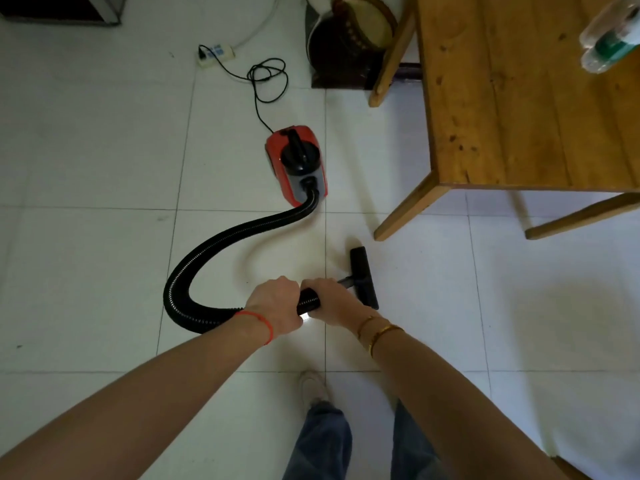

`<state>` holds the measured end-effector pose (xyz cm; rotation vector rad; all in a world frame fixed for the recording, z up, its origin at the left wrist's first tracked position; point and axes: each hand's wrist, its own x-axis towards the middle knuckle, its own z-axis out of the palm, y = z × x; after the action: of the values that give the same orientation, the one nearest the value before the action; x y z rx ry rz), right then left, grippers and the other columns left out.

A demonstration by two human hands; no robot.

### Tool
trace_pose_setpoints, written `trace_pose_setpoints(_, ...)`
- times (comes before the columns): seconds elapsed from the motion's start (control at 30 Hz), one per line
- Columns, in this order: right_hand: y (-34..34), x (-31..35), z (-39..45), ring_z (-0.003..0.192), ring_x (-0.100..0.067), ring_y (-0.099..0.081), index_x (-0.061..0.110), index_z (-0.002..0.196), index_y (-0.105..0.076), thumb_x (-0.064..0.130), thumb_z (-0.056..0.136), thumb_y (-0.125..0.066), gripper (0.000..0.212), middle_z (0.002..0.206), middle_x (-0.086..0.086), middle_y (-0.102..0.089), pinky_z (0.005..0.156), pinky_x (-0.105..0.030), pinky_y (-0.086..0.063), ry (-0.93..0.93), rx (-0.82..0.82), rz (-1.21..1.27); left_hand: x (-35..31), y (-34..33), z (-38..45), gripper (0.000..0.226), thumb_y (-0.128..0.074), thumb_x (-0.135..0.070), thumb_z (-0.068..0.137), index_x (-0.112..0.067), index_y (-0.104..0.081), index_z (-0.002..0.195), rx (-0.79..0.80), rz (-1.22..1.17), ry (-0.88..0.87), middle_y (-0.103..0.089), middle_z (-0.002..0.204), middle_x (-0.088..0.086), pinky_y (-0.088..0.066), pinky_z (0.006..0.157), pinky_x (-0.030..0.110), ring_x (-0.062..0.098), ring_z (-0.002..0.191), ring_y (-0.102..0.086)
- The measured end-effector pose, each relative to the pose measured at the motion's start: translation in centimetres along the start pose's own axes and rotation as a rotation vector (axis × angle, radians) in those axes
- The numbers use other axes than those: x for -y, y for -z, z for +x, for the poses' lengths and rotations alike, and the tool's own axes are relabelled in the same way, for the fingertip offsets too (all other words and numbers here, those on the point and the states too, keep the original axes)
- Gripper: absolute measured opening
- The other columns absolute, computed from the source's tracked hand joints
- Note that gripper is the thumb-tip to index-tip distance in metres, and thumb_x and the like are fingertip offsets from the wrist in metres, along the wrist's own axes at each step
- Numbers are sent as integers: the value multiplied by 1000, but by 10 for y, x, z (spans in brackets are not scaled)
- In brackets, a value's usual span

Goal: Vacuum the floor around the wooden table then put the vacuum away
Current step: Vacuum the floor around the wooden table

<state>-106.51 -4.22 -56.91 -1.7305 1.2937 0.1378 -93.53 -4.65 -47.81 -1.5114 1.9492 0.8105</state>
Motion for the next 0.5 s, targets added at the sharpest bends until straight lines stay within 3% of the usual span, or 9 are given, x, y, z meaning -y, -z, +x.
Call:
trace_pose_setpoints(0.17,2,27,26,89,-21,-61,14,103,-60,5,80,-66,26,97,-6,-65,83,-32,-50,56,-5,2,30,12,-5,21,-58,-21,84,-12,-63,102,-44,9,46,-51,81,0,-46,63,25,17,70,-55)
trace_pose_setpoints(0.33,16,37,53,85,-21,-62,12,98,-60,4,79,-67,21,92,-7,-65,81,-34,-52,124,-37,8,47,31,5,24,-58,-23,85,-11,-62,105,-47,18,72,-60,92,5,-46,65,26,21,85,-64)
trace_pose_setpoints(0.5,42,24,83,83,-20,-62,13,94,-60,5,80,-67,18,91,-7,-63,80,-36,-53,153,-55,-12,47,53,34,24,-58,-22,84,-10,-63,104,-48,-10,82,-62,90,5,-47,65,27,21,79,-62)
